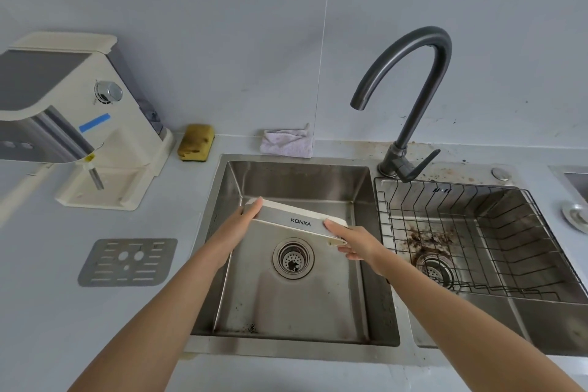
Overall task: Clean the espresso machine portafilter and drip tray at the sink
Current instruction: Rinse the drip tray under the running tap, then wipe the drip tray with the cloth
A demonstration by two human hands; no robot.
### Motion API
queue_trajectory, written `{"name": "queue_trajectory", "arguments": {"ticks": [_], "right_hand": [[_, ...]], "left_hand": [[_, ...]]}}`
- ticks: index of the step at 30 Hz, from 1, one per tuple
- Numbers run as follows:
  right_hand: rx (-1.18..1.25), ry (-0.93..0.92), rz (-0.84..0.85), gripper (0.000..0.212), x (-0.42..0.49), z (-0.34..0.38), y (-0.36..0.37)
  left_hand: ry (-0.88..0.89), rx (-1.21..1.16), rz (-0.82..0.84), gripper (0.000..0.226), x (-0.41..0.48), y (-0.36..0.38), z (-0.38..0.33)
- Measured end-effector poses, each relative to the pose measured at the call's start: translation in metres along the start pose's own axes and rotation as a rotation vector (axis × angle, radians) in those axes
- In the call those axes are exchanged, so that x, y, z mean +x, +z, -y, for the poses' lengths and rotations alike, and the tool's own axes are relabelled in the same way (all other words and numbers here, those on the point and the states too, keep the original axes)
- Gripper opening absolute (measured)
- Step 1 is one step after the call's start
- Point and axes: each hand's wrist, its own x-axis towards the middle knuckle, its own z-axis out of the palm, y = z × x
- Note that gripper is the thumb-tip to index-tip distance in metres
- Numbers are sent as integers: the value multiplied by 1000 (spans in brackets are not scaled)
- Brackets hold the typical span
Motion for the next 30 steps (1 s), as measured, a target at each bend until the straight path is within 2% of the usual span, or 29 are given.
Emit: {"name": "queue_trajectory", "arguments": {"ticks": [3,4,7,12,15,20,24,27,30], "right_hand": [[-40,-129,8,48,-1,4,1],[-62,-169,-5,51,-2,7,2],[-85,-267,-50,82,-4,15,4],[-183,-381,-91,72,-2,29,8],[-221,-445,-112,68,5,36,10],[-256,-480,-97,79,20,48,15],[-341,-429,-34,88,38,61,17],[-519,-364,71,97,51,77,9],[-657,-294,60,103,69,100,-8]], "left_hand": [[15,-200,3,61,3,-5,5],[2,-289,-6,62,6,-7,6],[-19,-537,13,54,12,-14,10],[-10,-807,66,32,20,-20,12],[-29,-868,59,23,26,-25,14],[-14,-949,34,16,39,-36,18],[28,-974,18,16,50,-43,21],[61,-979,5,16,57,-51,25],[74,-999,7,18,67,-58,32]]}}
